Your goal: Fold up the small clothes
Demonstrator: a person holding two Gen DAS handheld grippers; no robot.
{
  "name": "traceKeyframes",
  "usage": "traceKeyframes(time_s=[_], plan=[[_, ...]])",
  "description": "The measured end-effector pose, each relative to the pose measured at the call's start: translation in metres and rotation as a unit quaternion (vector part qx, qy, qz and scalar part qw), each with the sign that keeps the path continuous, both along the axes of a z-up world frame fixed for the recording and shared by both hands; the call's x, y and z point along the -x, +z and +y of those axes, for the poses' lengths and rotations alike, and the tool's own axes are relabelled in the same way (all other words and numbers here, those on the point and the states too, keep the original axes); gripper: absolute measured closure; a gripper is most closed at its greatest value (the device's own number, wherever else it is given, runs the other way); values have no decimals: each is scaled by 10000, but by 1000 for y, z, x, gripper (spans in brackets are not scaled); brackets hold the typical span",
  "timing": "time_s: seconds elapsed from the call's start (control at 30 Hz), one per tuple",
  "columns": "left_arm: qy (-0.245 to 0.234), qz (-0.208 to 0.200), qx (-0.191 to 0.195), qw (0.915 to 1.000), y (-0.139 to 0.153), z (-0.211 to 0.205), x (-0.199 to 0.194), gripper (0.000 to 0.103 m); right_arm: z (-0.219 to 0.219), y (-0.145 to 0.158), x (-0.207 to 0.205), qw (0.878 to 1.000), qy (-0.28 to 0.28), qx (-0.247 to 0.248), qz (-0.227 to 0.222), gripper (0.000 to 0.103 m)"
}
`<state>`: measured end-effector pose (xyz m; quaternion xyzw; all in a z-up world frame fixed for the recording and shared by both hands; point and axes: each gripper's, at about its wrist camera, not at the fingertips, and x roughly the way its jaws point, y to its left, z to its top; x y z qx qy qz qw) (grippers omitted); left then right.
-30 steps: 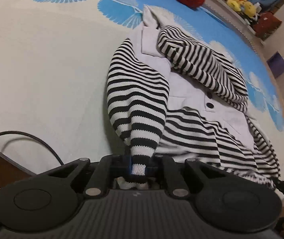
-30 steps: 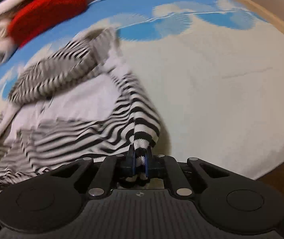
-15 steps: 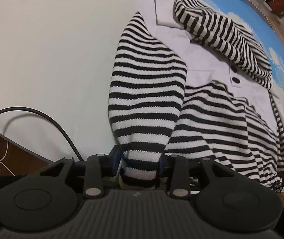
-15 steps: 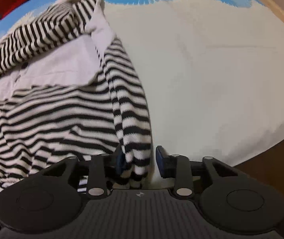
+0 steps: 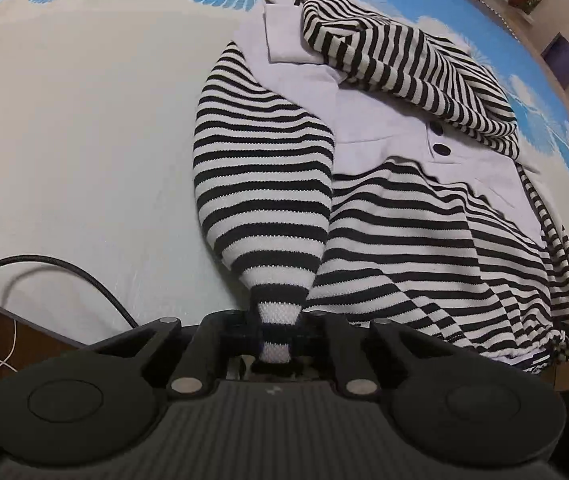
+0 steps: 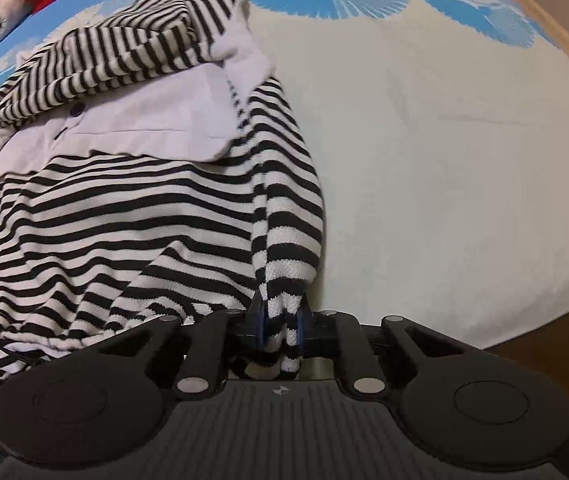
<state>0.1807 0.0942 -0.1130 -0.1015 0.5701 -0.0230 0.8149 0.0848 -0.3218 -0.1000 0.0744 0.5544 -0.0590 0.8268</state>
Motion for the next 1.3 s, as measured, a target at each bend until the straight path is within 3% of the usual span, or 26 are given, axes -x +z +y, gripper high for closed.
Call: traceKeyframes(time_s=[0.17,0.87,0.97,1.13,1.3], plan=[[37,193,-54,9998,-7,2,-2,87,2,-3,-2,9999,86,13,107,87],[-128,190,-266,9994,-11,-3,-3,88,7,-3,-3,9998,152,111,81,86],[-128,-108,-373,9992,-1,-4,-1,93,3,4,-1,9998,1,49,-181,88],[-317,-912,-681,9930,31,-17,8,93,-3,40,8,9940,-101,-53,-1086,90],[-220,-1448,-233,9889,81,-8,29,94,-16,92,25,9844,-70,-325,-1727,93]])
